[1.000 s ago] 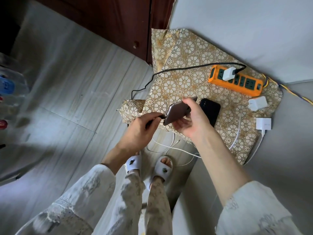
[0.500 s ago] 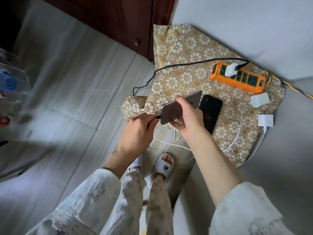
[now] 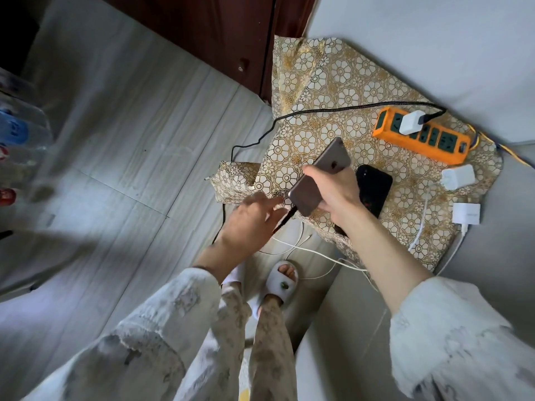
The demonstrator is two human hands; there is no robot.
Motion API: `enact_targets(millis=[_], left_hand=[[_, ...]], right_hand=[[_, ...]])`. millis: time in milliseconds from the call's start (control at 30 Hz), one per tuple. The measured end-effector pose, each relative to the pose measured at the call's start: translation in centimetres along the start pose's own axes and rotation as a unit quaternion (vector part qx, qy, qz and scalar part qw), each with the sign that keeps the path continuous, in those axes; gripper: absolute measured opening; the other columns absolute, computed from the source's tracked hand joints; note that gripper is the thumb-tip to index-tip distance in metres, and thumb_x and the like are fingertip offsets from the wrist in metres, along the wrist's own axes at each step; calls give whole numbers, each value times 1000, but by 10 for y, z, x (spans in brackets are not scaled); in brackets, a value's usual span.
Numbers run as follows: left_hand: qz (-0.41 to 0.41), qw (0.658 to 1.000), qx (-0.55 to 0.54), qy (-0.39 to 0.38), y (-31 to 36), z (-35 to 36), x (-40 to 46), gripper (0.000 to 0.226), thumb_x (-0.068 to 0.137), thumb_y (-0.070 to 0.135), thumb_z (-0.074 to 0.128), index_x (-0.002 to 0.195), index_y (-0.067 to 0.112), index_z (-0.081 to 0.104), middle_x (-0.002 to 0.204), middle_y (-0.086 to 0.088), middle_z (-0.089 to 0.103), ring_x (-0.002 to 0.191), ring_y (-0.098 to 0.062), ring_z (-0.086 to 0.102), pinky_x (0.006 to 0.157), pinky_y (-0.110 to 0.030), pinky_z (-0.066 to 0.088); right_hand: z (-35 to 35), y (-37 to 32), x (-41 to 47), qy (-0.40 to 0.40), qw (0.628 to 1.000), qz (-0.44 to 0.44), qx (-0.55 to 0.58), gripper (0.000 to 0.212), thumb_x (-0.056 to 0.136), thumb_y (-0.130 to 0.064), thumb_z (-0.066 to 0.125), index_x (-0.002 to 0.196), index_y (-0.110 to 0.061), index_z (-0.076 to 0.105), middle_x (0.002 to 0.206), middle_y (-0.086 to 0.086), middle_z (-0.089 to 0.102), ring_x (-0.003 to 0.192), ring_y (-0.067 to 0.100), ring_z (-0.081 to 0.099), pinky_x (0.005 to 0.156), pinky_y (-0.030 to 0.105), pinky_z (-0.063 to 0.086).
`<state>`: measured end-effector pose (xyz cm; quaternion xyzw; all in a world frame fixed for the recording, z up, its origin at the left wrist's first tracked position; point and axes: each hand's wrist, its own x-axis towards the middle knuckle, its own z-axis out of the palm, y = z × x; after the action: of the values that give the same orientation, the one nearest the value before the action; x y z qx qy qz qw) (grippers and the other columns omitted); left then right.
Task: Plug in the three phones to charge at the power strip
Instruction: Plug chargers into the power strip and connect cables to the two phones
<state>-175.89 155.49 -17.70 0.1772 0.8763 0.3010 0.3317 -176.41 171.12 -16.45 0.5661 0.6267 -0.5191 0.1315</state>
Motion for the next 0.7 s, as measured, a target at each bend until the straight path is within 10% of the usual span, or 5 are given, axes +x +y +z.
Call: enact_targets(millis=[267,700], left_hand=[[-17,979,162,-125,-23,3,37,79,83,-7,34,144,9,-13,155,-7,-18,138,-28,27,113,-42,27],[21,968,200,-151,-25,-4,40,74,82,-2,32,143,0,-9,154,-16,-16,141,-26,23,109,-36,31]], right_hand=[[22,-14,41,86,951,-93,-282,95,71,-43,70,137,5,21,135,23,34,122,36,41,96,44,47],[37,-23,42,104,900,-109,-410,91,82,-47,59,138,10,17,141,22,27,131,36,25,104,41,31]])
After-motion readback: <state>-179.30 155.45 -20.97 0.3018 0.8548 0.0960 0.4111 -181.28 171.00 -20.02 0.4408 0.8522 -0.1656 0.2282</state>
